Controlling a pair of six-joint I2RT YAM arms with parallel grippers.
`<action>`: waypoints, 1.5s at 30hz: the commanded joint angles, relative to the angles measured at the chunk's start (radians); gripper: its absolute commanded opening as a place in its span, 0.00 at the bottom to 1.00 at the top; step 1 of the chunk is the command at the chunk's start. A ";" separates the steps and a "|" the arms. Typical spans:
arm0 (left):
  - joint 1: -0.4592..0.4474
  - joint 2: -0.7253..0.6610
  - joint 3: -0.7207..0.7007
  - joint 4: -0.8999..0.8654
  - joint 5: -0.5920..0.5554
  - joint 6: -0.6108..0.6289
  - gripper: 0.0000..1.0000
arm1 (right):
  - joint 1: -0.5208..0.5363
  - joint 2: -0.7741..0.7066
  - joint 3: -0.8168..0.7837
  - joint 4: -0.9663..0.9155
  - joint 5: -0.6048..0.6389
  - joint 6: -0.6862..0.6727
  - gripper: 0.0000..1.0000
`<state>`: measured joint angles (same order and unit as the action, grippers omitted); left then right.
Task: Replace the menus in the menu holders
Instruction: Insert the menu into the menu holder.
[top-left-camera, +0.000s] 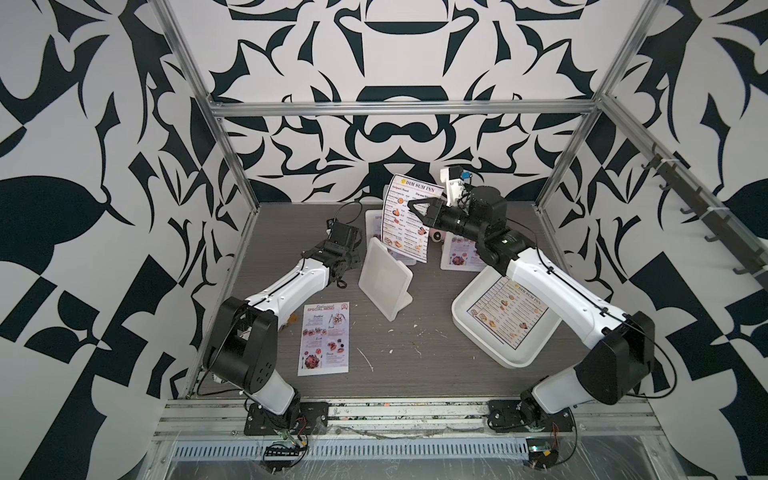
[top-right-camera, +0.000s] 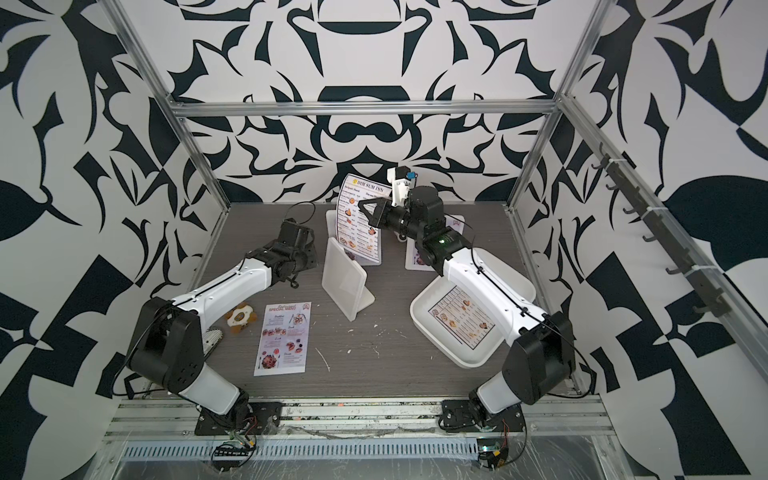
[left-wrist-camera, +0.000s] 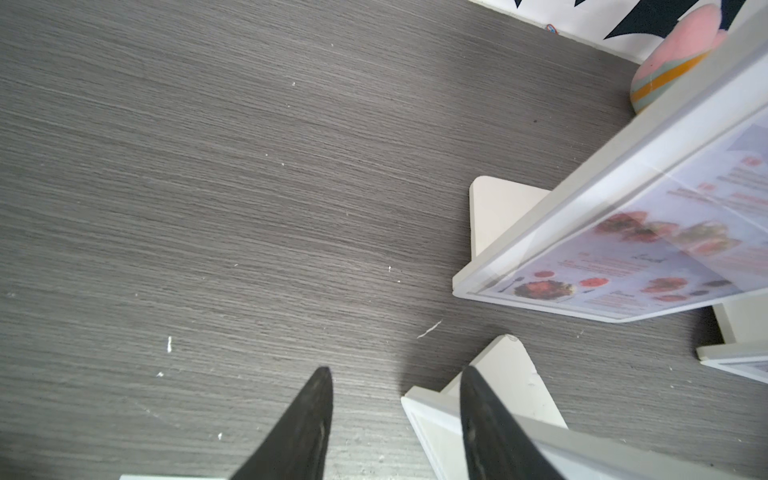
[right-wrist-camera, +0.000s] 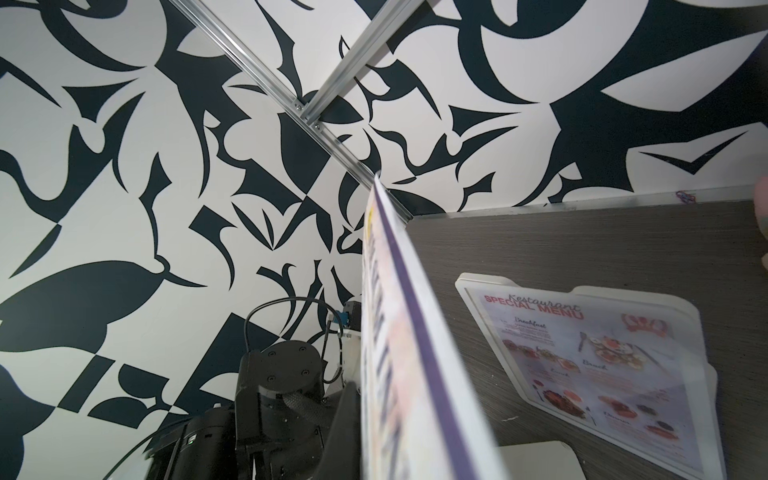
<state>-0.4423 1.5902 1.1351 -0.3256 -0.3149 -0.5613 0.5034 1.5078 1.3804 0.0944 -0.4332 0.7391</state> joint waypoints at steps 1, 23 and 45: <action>0.006 -0.019 -0.008 0.000 0.000 -0.003 0.52 | -0.004 -0.013 0.002 0.053 -0.005 0.001 0.00; 0.006 -0.019 -0.008 -0.001 -0.001 -0.003 0.52 | -0.006 -0.006 0.006 0.047 -0.018 0.000 0.00; 0.006 -0.021 -0.010 0.002 -0.002 -0.005 0.52 | -0.005 -0.007 0.005 0.053 -0.027 0.003 0.00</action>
<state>-0.4423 1.5902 1.1351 -0.3256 -0.3149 -0.5613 0.4999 1.5139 1.3785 0.0948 -0.4473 0.7391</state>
